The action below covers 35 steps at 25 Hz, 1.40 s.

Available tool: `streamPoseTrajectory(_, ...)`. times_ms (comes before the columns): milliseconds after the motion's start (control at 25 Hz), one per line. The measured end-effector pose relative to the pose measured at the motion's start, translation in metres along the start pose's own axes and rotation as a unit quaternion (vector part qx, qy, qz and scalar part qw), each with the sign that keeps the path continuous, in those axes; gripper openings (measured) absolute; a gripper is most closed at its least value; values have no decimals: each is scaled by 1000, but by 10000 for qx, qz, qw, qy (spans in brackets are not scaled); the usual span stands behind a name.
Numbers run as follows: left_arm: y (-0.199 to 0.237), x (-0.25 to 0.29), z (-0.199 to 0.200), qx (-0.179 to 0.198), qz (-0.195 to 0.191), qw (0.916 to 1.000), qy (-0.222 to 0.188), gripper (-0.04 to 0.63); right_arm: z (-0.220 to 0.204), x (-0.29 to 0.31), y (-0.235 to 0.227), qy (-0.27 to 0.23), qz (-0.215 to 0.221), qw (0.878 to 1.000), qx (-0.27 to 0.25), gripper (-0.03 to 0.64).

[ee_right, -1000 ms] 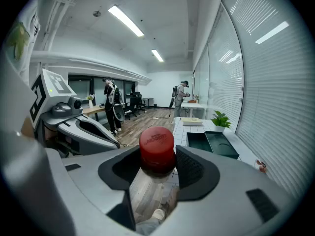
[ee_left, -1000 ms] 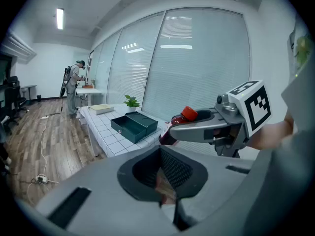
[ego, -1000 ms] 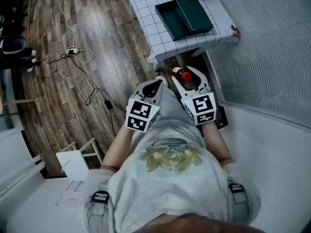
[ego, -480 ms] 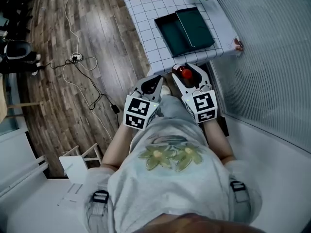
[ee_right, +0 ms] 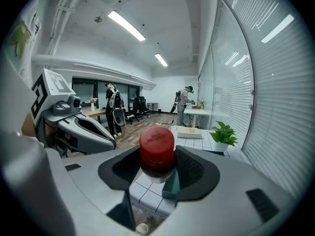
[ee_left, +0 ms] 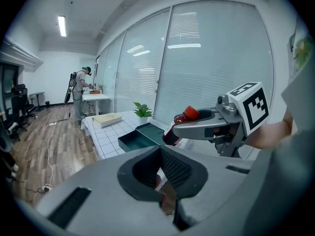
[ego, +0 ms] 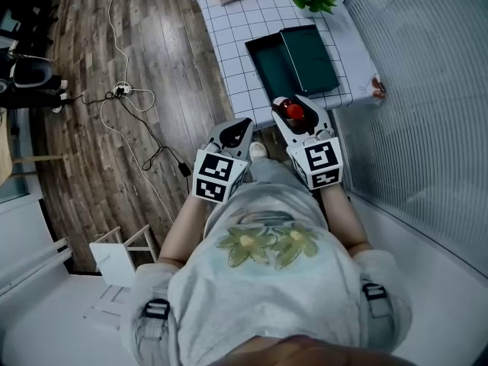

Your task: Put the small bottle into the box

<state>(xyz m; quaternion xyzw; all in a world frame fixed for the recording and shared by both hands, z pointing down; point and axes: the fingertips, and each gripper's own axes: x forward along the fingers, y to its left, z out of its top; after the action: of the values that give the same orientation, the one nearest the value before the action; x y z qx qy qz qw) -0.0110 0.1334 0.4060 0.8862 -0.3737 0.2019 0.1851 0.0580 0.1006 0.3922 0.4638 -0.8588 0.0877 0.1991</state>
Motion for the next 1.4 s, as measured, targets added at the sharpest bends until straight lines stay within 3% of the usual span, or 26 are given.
streamPoseTrajectory(760,23,39,7,-184,317,9993,13,8,2,39,-44,10,113,9999,19,218)
streamPoseTrajectory(1400,45,64,17,-251,299,9992,68,8,9,73,-63,74,197,9998,18,217)
